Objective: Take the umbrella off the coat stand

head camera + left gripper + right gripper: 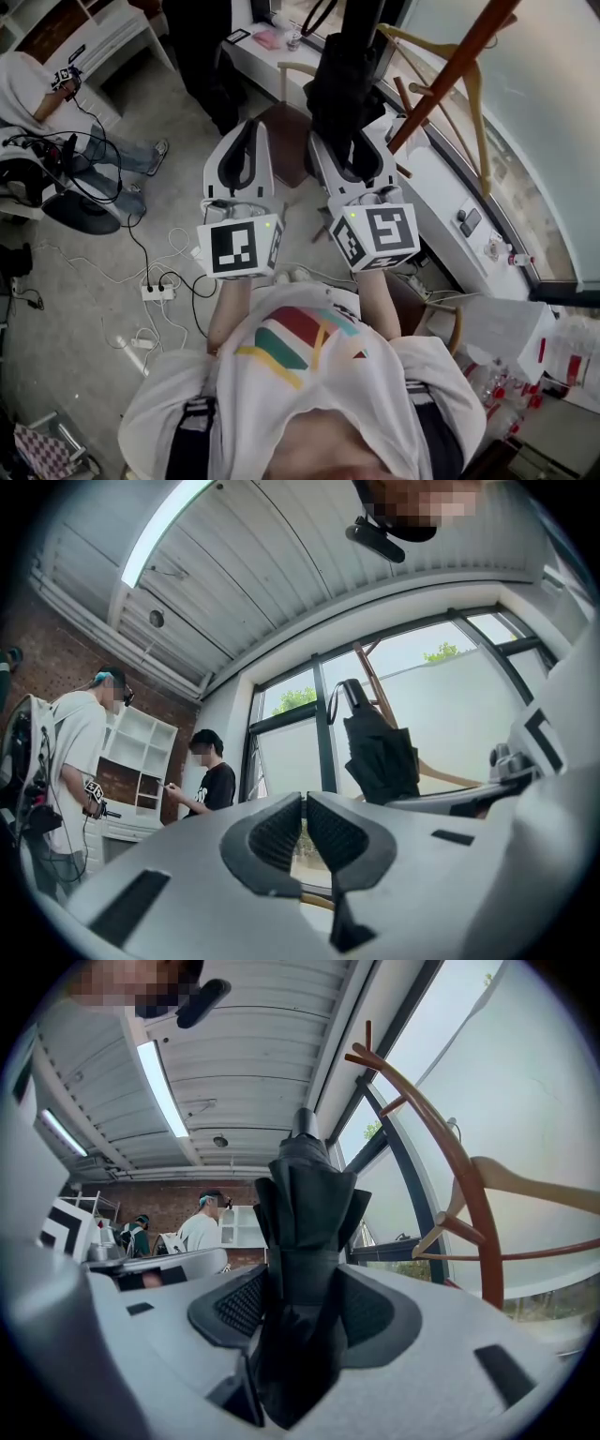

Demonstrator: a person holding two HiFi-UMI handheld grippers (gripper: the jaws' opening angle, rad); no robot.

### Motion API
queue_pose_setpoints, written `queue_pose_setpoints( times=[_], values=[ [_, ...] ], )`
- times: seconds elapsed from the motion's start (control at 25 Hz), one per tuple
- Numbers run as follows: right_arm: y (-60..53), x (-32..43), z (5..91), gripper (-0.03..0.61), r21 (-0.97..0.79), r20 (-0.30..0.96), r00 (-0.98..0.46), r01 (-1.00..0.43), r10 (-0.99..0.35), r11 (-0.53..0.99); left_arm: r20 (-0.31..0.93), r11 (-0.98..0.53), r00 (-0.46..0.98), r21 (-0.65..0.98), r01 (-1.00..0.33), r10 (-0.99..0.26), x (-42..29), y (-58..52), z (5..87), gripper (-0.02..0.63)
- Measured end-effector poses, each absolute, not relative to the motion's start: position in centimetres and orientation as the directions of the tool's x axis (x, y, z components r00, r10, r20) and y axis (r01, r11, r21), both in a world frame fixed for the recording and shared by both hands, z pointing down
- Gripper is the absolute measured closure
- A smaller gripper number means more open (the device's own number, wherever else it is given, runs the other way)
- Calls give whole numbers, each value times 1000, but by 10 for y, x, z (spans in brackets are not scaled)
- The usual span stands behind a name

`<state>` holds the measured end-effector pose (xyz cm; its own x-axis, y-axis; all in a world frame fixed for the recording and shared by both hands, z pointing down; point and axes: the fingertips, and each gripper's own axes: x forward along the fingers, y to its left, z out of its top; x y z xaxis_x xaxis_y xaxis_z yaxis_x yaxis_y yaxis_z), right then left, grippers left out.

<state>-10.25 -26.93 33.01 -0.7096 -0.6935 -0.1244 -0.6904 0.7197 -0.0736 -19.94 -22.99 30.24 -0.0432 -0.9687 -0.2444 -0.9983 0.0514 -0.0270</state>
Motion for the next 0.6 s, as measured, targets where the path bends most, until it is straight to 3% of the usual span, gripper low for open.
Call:
queue_pose_setpoints(
  times=[0.6],
  values=[
    [-265,-101,341,360,-93,-104,-690,-710,-716,698,-241,51,-45,-21,-998,-969,-201,-228,306,598]
  ],
)
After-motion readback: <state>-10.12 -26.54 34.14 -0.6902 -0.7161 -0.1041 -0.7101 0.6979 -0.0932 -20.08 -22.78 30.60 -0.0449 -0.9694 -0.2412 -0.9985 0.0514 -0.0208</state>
